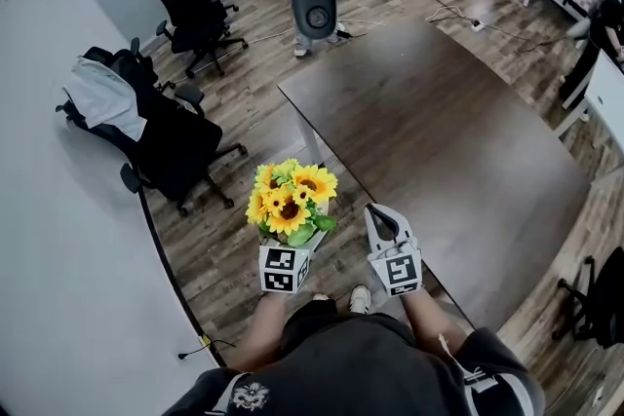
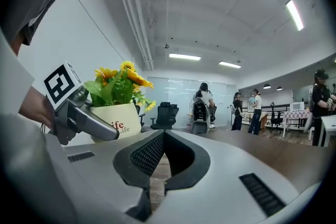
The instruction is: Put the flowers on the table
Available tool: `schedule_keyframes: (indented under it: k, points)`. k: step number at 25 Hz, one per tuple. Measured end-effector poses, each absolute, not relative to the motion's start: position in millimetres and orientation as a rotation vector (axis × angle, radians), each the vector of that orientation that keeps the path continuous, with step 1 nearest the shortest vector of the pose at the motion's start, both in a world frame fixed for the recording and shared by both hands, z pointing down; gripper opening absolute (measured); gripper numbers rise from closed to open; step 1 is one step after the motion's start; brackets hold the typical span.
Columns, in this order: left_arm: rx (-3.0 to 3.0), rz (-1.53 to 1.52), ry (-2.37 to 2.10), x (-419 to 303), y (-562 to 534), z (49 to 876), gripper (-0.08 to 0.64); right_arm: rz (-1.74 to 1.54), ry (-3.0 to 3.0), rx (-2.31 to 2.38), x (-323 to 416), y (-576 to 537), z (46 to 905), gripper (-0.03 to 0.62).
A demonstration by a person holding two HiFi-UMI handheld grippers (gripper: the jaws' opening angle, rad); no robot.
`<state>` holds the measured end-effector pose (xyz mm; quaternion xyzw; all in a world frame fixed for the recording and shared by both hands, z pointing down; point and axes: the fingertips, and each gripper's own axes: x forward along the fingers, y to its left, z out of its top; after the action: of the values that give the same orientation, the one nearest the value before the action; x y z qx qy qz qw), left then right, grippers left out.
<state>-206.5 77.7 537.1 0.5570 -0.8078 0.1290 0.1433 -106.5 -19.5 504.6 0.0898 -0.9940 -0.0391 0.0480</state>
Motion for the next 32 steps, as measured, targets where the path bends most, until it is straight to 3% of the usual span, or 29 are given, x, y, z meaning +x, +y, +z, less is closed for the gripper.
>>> schedule_keyframes:
  k: [32]
  points:
    - [2.095,0.553,-2.003,-320,-113,538,0.542,-0.18,-2.856,0.715,-198,-149,492,0.023]
